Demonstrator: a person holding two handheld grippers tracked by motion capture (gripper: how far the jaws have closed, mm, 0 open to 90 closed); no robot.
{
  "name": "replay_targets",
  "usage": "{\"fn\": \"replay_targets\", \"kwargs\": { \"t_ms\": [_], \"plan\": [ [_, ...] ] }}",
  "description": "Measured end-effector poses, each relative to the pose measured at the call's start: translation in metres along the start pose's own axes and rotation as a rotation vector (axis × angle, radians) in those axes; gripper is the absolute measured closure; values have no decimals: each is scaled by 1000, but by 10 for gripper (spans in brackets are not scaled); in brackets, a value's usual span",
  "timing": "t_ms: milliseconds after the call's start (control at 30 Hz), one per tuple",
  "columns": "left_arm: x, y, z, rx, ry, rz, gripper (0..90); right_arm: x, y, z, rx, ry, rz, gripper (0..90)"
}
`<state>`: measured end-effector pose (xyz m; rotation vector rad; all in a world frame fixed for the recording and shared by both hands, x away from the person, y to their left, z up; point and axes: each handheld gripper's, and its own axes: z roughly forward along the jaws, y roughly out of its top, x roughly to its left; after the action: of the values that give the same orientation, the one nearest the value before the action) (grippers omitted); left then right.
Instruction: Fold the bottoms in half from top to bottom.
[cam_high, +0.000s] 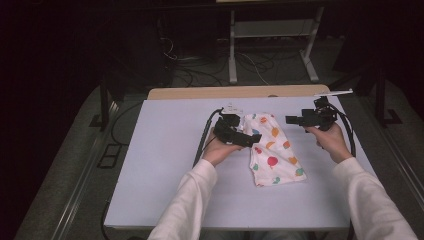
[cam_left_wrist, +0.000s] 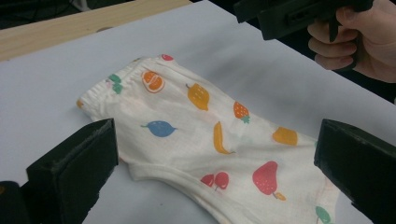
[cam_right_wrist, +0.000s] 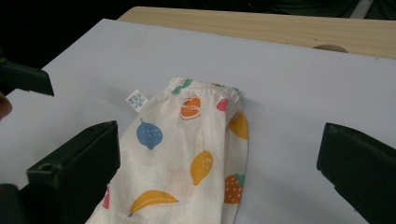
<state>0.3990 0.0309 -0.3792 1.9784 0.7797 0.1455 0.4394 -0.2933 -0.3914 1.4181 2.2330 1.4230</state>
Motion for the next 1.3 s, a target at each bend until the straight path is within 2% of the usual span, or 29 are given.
{"fn": "replay_targets", "kwargs": {
  "t_ms": [267,633,733,867,967,1067,1167,1300],
  "plan": [
    [15,11,-5,26,7,19,0,-2,6,1,18,-5,-16,0],
    [39,22,-8,46,24,7,0,-3,22,1,26,-10,-34,0],
    [45,25,-8,54,10,-7,0,-3,26,1,31,-9,-35,0],
    [52,30,-7,75,11,-3,0,-3,32,3,36,-8,-40,0],
    [58,31,-6,64,20,3,0,-4,37,4,44,-1,-43,0],
    [67,31,-5,68,24,-18,0,-6,40,5,45,4,-41,0],
    [76,32,-5,69,59,-43,0,-7,43,6,42,2,-41,0],
    [85,34,-6,1,62,-81,0,-11,46,8,24,6,-29,0]
  ]
}}
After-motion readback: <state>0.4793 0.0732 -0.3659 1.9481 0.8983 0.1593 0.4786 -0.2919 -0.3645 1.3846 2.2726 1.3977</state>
